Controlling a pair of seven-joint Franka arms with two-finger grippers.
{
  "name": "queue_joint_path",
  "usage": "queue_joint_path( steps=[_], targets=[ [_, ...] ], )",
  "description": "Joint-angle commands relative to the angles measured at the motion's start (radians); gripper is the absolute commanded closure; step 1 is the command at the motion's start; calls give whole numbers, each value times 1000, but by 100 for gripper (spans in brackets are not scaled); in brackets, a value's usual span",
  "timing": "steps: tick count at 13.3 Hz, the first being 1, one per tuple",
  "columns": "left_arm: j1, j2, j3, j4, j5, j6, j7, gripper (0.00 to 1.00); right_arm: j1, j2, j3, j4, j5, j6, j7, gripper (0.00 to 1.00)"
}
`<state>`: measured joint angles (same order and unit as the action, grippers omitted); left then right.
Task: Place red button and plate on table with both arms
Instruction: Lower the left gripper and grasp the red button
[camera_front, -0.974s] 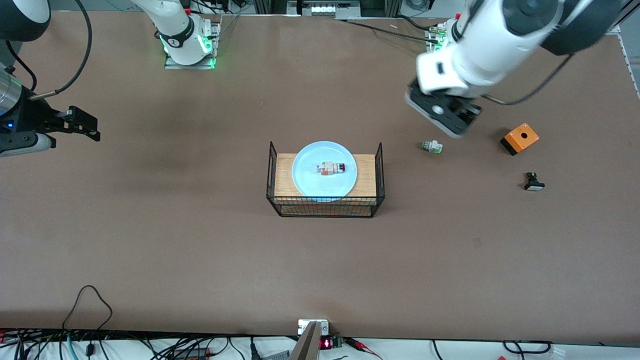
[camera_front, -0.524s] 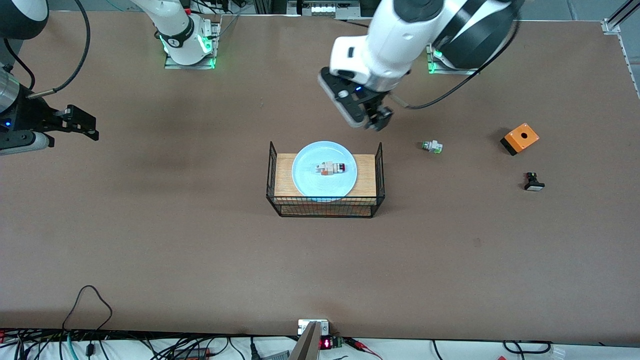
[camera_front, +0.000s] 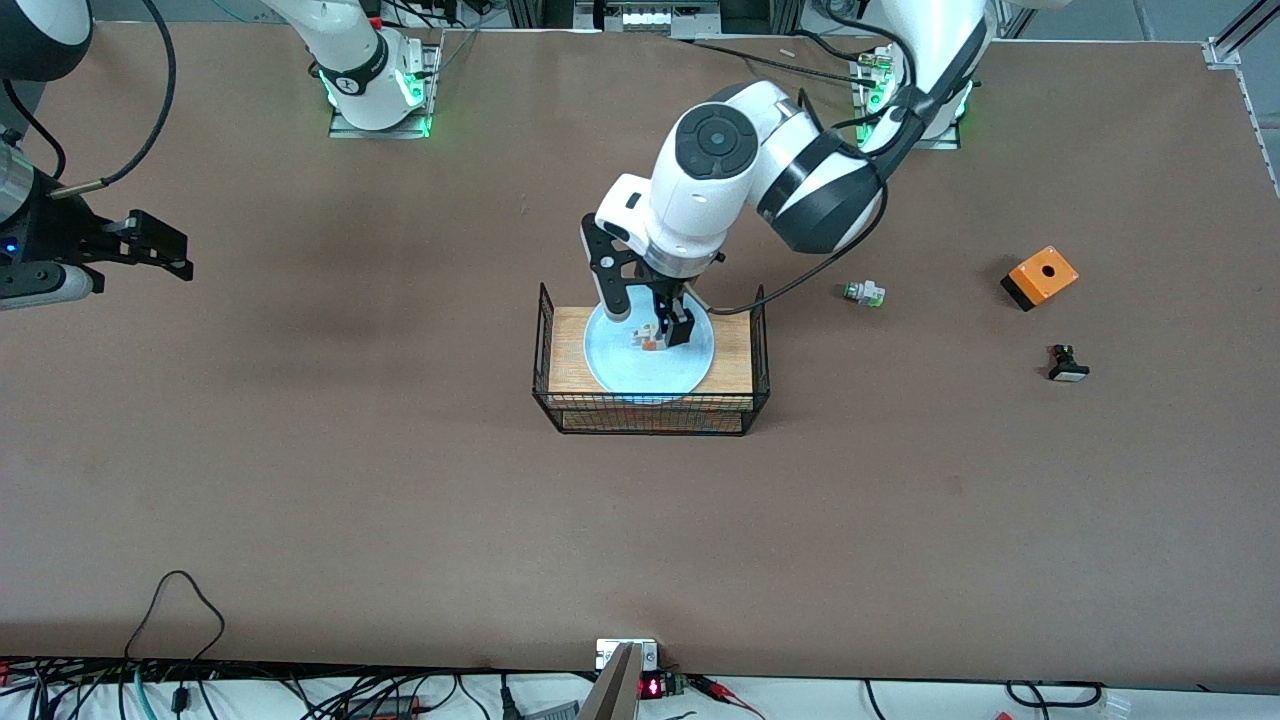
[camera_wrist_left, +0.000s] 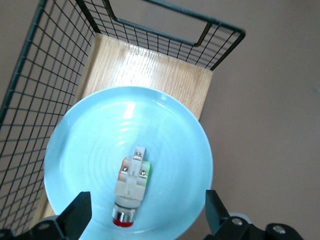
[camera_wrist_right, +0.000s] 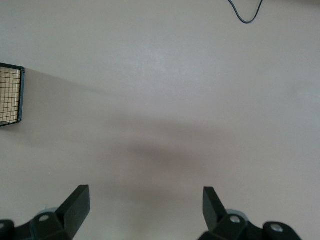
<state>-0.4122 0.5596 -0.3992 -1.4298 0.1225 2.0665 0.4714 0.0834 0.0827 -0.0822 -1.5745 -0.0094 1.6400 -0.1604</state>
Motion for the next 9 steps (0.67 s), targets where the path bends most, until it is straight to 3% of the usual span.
queue_joint_path(
  steps=[1, 6, 7, 9],
  targets=[
    [-14, 55, 5, 38, 68, 45, 41, 0, -5, -4, 4, -12, -9, 1, -2, 0],
    [-14, 108, 3, 38, 103, 61, 41, 5, -2, 8, 5, -12, -14, -3, 7, 0],
    [-14, 111, 3, 38, 103, 63, 42, 15, 4, 8, 5, -13, -14, -3, 7, 0],
    [-23, 109, 3, 38, 101, 61, 36, 55, 6, 11, 7, -22, -8, 0, 12, 0]
  ],
)
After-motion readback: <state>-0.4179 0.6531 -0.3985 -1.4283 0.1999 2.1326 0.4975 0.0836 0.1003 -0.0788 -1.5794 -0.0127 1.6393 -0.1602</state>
